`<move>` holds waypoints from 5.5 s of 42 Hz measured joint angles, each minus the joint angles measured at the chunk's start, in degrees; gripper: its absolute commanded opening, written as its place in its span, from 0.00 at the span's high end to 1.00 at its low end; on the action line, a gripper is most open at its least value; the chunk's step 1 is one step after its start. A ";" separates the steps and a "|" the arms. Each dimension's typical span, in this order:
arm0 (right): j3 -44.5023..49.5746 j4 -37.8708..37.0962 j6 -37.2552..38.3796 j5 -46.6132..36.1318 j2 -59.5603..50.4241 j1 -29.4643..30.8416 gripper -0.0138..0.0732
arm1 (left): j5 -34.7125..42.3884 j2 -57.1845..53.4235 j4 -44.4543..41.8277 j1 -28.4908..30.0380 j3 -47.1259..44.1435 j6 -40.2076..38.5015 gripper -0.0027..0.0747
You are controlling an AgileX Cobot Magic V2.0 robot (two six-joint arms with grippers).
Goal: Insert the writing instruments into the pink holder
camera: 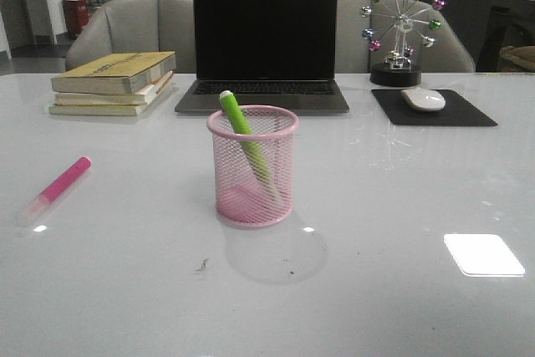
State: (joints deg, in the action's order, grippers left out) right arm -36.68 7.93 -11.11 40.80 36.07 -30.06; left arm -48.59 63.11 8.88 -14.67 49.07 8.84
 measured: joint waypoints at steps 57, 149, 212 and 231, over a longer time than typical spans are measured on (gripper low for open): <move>0.00 -0.08 -0.21 0.00 0.00 0.00 0.32 | -3.18 60.11 -6.46 3.95 44.82 -10.09 0.47; 0.00 -0.08 -0.21 0.00 0.00 0.00 0.32 | 93.37 26.86 -5.36 -27.26 -2.83 -7.79 0.85; 0.00 -0.08 -0.21 0.00 0.00 0.00 0.32 | 22.74 14.33 -11.04 -27.94 13.54 -4.55 0.44; 0.00 -0.08 -0.21 0.00 0.00 0.00 0.32 | 8.04 -13.30 -11.45 -27.94 -6.75 -6.89 0.44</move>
State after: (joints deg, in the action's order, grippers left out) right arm -36.68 7.84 -11.32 40.80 36.07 -30.06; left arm -40.54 49.81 -2.58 -42.61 42.33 1.95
